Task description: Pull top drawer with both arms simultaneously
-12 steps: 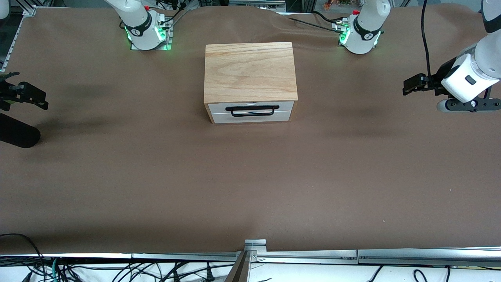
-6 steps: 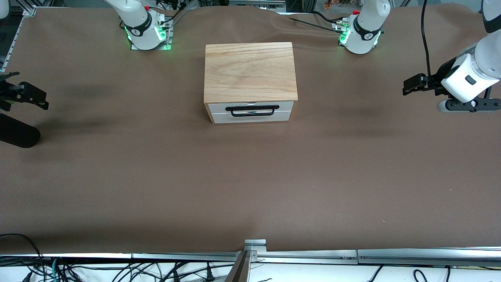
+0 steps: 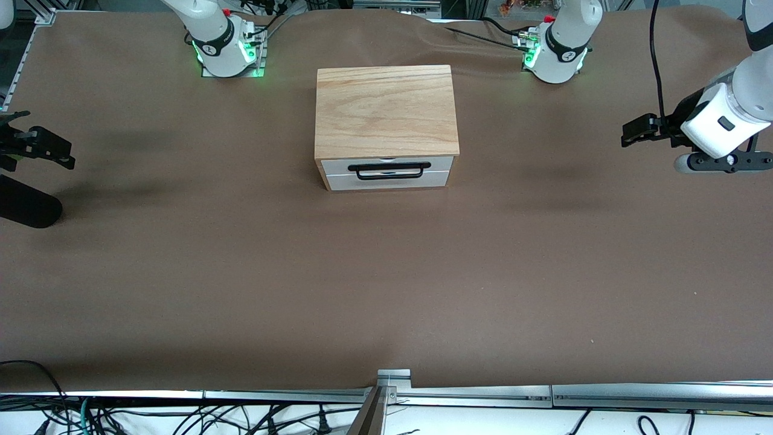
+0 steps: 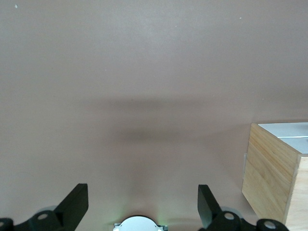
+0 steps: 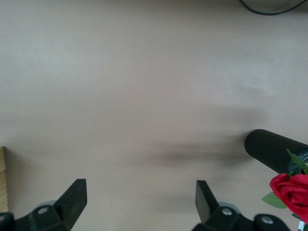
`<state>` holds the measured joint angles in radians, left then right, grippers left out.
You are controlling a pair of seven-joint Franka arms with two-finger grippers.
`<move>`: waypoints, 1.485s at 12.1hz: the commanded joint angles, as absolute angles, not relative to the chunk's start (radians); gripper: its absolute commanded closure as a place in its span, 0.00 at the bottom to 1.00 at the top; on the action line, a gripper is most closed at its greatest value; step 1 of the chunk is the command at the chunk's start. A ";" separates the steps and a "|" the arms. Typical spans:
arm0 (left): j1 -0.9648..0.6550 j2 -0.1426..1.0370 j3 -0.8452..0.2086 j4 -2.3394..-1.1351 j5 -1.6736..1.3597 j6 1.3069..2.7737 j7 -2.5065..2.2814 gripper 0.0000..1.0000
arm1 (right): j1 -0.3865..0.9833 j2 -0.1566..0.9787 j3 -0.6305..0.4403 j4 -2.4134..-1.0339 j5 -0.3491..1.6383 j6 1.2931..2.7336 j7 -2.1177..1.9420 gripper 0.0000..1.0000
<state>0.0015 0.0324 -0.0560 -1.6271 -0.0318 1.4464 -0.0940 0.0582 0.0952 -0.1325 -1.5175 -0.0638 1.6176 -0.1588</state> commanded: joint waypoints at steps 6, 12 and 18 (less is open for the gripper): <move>0.008 0.025 -0.063 -1.629 -0.015 1.434 -0.101 0.00 | 0.055 0.109 -0.132 -1.485 -0.046 1.591 -0.155 0.00; 0.008 0.026 -0.063 -1.628 -0.015 1.434 -0.113 0.00 | 0.052 0.109 -0.132 -1.485 -0.025 1.592 -0.153 0.00; 0.008 0.026 -0.063 -1.629 -0.015 1.434 -0.114 0.00 | 0.048 0.109 -0.137 -1.485 -0.025 1.592 -0.155 0.00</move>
<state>0.0015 0.0325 -0.0560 -1.6272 -0.0318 1.4447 -0.1087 0.0536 0.0957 -0.1376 -1.5175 -0.0429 1.6162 -0.1588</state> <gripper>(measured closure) 0.000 0.000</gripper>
